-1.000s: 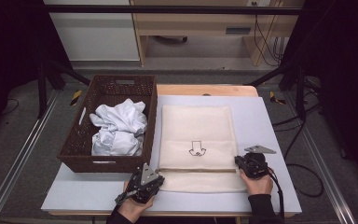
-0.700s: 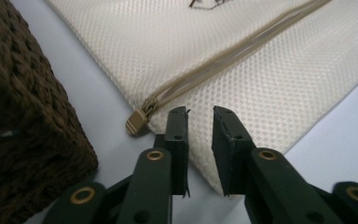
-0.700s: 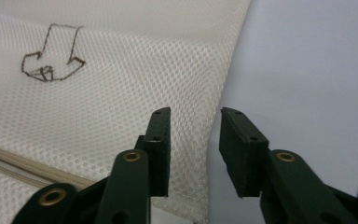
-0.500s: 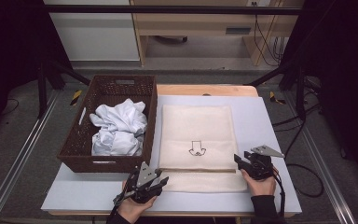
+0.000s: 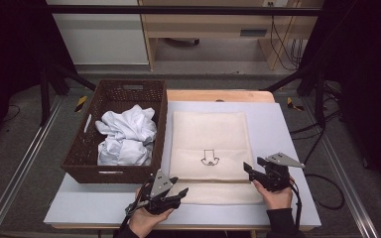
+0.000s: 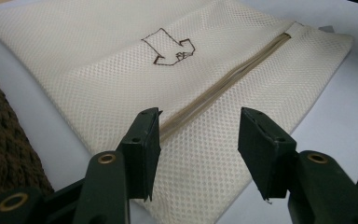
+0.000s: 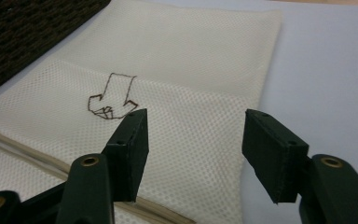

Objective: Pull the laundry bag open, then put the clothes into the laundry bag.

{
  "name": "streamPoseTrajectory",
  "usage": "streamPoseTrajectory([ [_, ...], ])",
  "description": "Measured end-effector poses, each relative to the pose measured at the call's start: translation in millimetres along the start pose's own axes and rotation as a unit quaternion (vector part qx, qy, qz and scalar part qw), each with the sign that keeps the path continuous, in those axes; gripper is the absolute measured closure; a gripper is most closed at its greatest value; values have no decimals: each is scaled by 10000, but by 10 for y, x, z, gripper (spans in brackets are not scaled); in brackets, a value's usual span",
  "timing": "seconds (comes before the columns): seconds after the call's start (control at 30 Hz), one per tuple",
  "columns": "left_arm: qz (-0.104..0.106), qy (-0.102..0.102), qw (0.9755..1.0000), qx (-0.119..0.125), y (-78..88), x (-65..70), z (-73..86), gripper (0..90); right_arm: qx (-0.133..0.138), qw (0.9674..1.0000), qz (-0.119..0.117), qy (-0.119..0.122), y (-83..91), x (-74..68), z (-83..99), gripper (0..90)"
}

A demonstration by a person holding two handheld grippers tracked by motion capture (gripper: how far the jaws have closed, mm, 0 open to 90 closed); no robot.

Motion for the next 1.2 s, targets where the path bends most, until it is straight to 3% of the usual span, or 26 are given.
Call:
streamPoseTrajectory([
  [0.37, 67, -40, 9999, 72, -150, 44, -194, 417, -90, 9993, -295, 219, -135, -261, -19, 365],
  [0.7, 152, -110, 9998, -23, -346, 149, -214, 398, -139, 9989, -382, 225, -188, -315, 0, 365],
  [1.0, 91, -221, 9997, -58, -471, 272, -147, 520, -187, 9987, -406, 230, -236, -332, 26, 375],
  [1.2, 198, -209, 9994, -199, -551, 332, -83, 732, -296, 9982, -434, 273, -290, -367, 53, 391],
])
Point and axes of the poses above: each handheld gripper's, and its own axes: y roughly backward along the jaws, z roughly out of its underside, x roughly to its right, the point moved 5 cm from there along -y, roughly forward along the jaws, and after that the axes turned 8 degrees about -z, right-handed, at the moved point
